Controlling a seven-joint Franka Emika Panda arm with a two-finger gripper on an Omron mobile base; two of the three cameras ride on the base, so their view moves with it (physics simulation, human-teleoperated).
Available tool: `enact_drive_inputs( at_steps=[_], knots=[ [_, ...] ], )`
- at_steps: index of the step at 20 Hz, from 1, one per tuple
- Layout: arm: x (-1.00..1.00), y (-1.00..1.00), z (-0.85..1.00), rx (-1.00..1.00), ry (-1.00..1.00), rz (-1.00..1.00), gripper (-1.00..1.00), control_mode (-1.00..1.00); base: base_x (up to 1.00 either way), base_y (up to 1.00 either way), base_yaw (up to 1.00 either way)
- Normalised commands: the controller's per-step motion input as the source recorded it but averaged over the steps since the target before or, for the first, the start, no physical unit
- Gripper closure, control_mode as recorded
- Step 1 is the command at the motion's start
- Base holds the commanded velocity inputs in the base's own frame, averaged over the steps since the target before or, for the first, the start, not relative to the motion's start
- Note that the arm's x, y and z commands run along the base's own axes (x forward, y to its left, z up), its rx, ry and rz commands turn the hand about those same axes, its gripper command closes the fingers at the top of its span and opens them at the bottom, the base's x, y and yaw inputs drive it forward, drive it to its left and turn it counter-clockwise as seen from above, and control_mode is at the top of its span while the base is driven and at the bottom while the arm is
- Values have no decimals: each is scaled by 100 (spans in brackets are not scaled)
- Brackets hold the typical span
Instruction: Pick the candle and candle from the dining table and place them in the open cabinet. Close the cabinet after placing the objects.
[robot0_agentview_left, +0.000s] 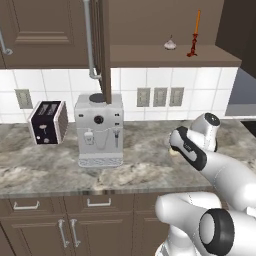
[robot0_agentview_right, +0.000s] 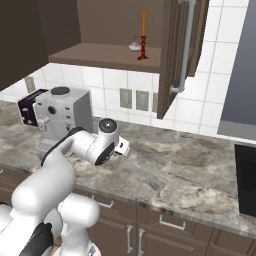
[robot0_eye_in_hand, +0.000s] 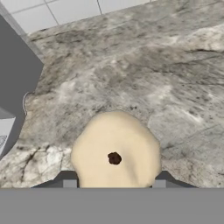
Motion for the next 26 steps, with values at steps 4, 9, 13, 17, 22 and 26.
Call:
enact_drive_inputs(
  at_steps=[4,9,13,17,22,26],
  knots=[
    [0,0,7,-2,-2,0,100,-100,0,0,0],
    [0,0,61,-1,-11,0,100,-100,0,0,0],
    [1,3,86,0,-15,0,100,-100,0,0,0],
    [17,15,70,1,-8,0,100,-100,0,0,0],
    [32,11,75,2,0,0,100,-100,0,0,0],
    [17,0,90,1,0,0,100,-100,0,0,0]
  ],
)
